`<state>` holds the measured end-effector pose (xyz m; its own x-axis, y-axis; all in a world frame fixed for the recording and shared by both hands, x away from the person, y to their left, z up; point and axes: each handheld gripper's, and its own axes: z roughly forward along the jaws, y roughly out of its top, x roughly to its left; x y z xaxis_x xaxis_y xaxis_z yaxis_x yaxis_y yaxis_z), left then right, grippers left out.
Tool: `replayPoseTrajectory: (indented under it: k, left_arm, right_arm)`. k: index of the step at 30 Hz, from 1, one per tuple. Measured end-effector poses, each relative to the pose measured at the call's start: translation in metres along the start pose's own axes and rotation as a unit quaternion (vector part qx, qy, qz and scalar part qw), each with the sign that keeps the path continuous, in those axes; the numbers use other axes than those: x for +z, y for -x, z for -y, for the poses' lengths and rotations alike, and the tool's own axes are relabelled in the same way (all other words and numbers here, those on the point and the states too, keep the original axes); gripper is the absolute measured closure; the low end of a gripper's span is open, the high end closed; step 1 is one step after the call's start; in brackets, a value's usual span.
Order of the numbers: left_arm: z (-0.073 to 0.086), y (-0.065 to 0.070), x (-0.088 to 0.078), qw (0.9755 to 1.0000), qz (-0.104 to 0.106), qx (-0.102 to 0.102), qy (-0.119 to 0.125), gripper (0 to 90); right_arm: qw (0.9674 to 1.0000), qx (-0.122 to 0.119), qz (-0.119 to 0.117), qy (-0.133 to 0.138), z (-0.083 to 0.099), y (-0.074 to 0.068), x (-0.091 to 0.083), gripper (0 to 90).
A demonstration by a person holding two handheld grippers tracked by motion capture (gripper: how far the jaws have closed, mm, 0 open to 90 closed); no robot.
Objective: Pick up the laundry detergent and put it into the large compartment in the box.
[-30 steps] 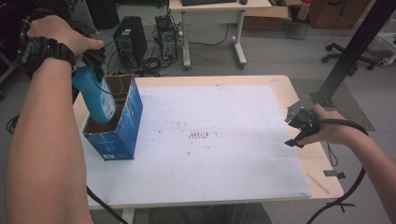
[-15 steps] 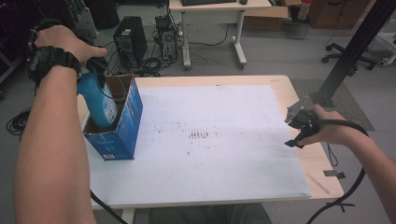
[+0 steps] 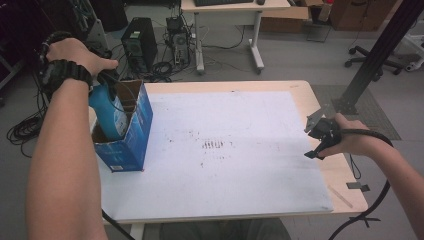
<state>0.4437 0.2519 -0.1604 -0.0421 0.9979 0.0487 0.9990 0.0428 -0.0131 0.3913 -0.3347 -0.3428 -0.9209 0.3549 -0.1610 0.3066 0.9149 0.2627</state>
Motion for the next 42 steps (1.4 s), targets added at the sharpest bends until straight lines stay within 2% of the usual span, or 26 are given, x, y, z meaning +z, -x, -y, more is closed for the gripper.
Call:
replayPoseTrajectory:
  k: [21, 42]
  left_arm:
    - [-0.004, -0.001, 0.036, 0.9999, 0.007, 0.005, -0.014, 37.6]
    - [-0.008, 0.0, 0.062, 0.9996, 0.009, 0.014, -0.023, 37.5]
  right_arm:
    - [1.0, -0.001, -0.002, -0.003, -0.001, -0.001, 0.003, 23.0]
    - [1.0, -0.001, -0.003, -0.005, -0.001, -0.002, 0.004, 22.9]
